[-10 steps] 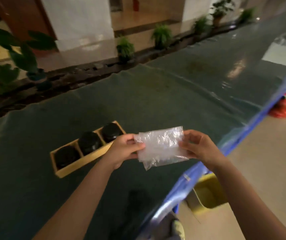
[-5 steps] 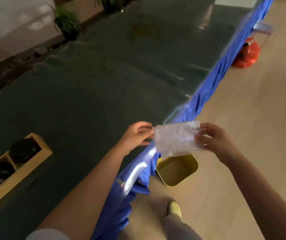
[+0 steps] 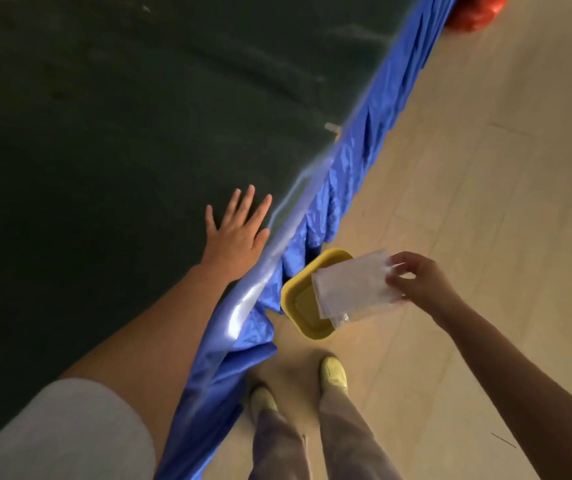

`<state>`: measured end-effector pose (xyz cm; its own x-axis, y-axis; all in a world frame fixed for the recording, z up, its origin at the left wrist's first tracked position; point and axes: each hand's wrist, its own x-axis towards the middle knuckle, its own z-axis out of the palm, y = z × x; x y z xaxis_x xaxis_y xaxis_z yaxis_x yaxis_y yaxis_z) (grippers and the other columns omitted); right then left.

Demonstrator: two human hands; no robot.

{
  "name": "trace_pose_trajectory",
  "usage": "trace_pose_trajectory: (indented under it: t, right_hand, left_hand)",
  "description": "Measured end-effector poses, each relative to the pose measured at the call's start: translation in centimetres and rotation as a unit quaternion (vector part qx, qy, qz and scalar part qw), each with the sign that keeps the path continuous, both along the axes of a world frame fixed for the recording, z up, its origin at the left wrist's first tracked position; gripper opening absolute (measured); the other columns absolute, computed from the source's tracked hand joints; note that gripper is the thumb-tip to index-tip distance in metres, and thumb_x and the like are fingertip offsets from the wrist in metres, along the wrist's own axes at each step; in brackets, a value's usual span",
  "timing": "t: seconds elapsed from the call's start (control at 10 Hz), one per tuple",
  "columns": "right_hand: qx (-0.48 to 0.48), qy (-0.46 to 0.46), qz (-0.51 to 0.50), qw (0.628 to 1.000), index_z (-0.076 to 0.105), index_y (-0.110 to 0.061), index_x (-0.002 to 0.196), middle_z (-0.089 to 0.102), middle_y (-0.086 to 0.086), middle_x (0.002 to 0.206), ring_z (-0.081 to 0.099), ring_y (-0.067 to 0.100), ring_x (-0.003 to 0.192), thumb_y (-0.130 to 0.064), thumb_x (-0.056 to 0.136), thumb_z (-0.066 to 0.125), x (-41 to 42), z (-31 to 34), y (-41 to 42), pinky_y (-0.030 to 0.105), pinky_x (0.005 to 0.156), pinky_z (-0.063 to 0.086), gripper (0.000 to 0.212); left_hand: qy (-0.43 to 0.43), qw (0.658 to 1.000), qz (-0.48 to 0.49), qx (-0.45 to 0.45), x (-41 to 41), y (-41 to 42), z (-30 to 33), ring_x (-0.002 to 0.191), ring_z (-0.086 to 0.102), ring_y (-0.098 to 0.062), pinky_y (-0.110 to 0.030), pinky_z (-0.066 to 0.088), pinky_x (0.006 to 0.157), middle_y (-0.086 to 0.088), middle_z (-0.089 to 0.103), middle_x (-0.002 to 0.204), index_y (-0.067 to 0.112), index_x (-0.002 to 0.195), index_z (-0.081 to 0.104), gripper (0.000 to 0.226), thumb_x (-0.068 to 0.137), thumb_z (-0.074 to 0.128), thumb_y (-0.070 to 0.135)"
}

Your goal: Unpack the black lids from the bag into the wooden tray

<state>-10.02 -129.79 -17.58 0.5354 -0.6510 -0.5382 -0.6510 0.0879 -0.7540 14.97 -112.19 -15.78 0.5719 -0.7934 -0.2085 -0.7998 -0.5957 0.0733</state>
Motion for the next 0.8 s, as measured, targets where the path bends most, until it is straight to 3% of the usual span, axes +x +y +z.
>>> trace_pose_trajectory:
  t: [0.1, 0.3, 0.4, 0.5, 0.6, 0.7, 0.8]
  right_hand:
    - [0.002, 0.064, 0.017, 0.998, 0.062, -0.012, 0.094, 0.059, 0.011, 0.085, 0.062, 0.033, 0.069, -0.002, 0.08, 0.059, 1.5, -7.8, 0.5, 0.043, 0.067, 0.054, 0.018]
    - [0.001, 0.148, 0.014, 0.989, 0.056, -0.009, 0.124, 0.064, 0.017, 0.115, 0.061, 0.034, 0.098, -0.011, 0.08, 0.06, 5.3, -18.6, 2.6, 0.039, 0.082, 0.051, 0.044]
    - [0.017, 0.162, -0.005, 0.987, 0.053, -0.011, 0.125, 0.063, 0.019, 0.117, 0.063, 0.037, 0.095, -0.014, 0.08, 0.062, 6.4, -21.2, 2.9, 0.045, 0.084, 0.053, 0.046]
    - [0.024, 0.195, -0.007, 0.98, 0.047, -0.014, 0.129, 0.06, 0.013, 0.12, 0.062, 0.034, 0.097, -0.032, 0.078, 0.069, 7.4, -23.6, 2.8, 0.04, 0.077, 0.052, 0.058]
    - [-0.008, 0.219, 0.02, 0.976, 0.044, -0.013, 0.131, 0.058, 0.012, 0.123, 0.058, 0.031, 0.103, -0.037, 0.077, 0.07, 7.0, -24.3, 2.9, 0.032, 0.072, 0.043, 0.065]
    - [0.0, 0.222, 0.023, 0.975, 0.044, -0.015, 0.131, 0.057, 0.013, 0.121, 0.06, 0.029, 0.09, -0.035, 0.079, 0.069, 7.1, -23.8, 2.6, 0.031, 0.062, 0.049, 0.061]
    - [0.018, 0.199, -0.002, 0.98, 0.046, -0.017, 0.129, 0.058, 0.013, 0.12, 0.064, 0.031, 0.088, -0.034, 0.08, 0.068, 7.1, -23.3, 2.3, 0.04, 0.068, 0.057, 0.057]
  left_hand:
    - [-0.049, 0.997, -0.002, -0.053, 0.3, 0.2, -2.2, 0.145, 0.016, -0.022, -0.064, 0.015, 0.109, -0.003, 0.019, 0.157, 0.033, 0.145, 0.019, 0.056, 0.09, 0.031, 0.036]
    - [-0.066, 0.996, -0.004, -0.066, 0.6, 0.6, -2.6, 0.144, 0.017, -0.022, -0.064, 0.017, 0.108, -0.002, 0.02, 0.157, 0.034, 0.144, 0.018, 0.057, 0.089, 0.029, 0.036]
    - [-0.063, 0.996, -0.007, -0.065, 0.3, 0.6, -2.5, 0.145, 0.015, -0.022, -0.064, 0.016, 0.108, -0.002, 0.019, 0.157, 0.034, 0.145, 0.017, 0.057, 0.089, 0.03, 0.035]
    - [-0.057, 0.996, 0.002, -0.072, 0.4, 0.2, -2.4, 0.145, 0.014, -0.022, -0.064, 0.016, 0.109, -0.002, 0.019, 0.157, 0.033, 0.145, 0.017, 0.058, 0.088, 0.03, 0.034]
    - [-0.057, 0.995, 0.001, -0.077, 0.1, 0.3, -2.2, 0.145, 0.013, -0.021, -0.064, 0.016, 0.109, -0.002, 0.018, 0.157, 0.033, 0.145, 0.017, 0.058, 0.088, 0.029, 0.035]
    - [-0.059, 0.995, 0.008, -0.084, 0.1, 0.1, -1.8, 0.145, 0.013, -0.021, -0.064, 0.016, 0.109, -0.001, 0.018, 0.157, 0.034, 0.145, 0.017, 0.058, 0.088, 0.029, 0.035]
    - [-0.057, 0.994, 0.01, -0.088, 0.3, 0.3, -2.0, 0.145, 0.014, -0.021, -0.064, 0.016, 0.109, -0.002, 0.019, 0.157, 0.034, 0.144, 0.018, 0.057, 0.088, 0.03, 0.034]
